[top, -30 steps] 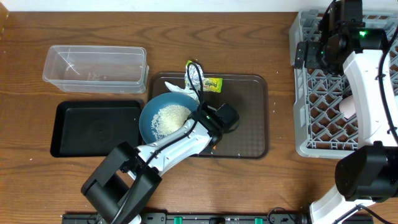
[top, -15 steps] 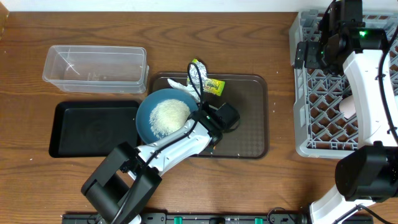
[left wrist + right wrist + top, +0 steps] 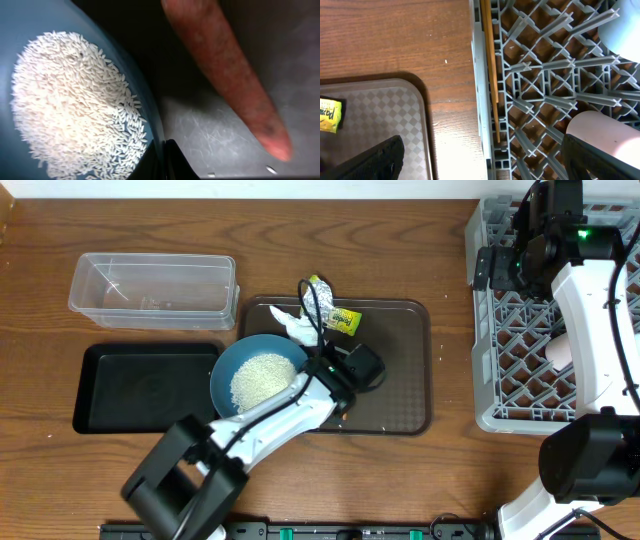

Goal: Sort waste into correct bins and load items into the dishwasher rack
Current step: 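Carry the bowl left over the black tray and tilt it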

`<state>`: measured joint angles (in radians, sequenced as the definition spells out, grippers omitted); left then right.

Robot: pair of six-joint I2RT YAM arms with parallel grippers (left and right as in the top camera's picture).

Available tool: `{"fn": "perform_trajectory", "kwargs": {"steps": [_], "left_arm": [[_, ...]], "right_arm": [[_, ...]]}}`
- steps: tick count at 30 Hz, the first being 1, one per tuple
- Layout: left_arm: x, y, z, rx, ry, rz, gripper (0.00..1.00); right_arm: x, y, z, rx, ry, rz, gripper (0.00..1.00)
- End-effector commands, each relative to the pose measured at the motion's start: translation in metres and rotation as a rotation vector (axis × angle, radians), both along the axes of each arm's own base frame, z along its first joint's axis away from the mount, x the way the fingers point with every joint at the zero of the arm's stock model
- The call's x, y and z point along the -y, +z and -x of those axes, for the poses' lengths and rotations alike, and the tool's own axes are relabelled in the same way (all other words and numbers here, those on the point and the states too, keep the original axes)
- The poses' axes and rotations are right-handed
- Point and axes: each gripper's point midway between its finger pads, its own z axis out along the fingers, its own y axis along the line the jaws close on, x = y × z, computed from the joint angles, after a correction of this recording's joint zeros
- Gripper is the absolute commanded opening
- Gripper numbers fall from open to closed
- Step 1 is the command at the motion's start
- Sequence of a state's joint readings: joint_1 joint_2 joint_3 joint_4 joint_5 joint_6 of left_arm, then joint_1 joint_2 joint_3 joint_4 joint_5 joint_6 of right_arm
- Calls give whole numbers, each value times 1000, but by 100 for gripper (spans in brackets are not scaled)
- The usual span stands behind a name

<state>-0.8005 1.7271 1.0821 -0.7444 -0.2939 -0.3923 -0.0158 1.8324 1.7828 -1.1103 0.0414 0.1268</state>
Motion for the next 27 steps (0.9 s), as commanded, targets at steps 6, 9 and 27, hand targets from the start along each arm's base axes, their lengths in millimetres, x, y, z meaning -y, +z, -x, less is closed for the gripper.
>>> {"fn": "perform_trajectory", "kwargs": {"steps": [6, 9, 27], "left_arm": [[-2, 67, -7, 152, -2, 111, 6], [-6, 90, -4, 194, -26, 142, 6], [-94, 147, -48, 314, 245, 400, 6]], "right_arm": [[3, -1, 0, -3, -20, 1, 99], [3, -1, 0, -4, -20, 1, 99], [3, -1, 0, -4, -20, 1, 99]]}}
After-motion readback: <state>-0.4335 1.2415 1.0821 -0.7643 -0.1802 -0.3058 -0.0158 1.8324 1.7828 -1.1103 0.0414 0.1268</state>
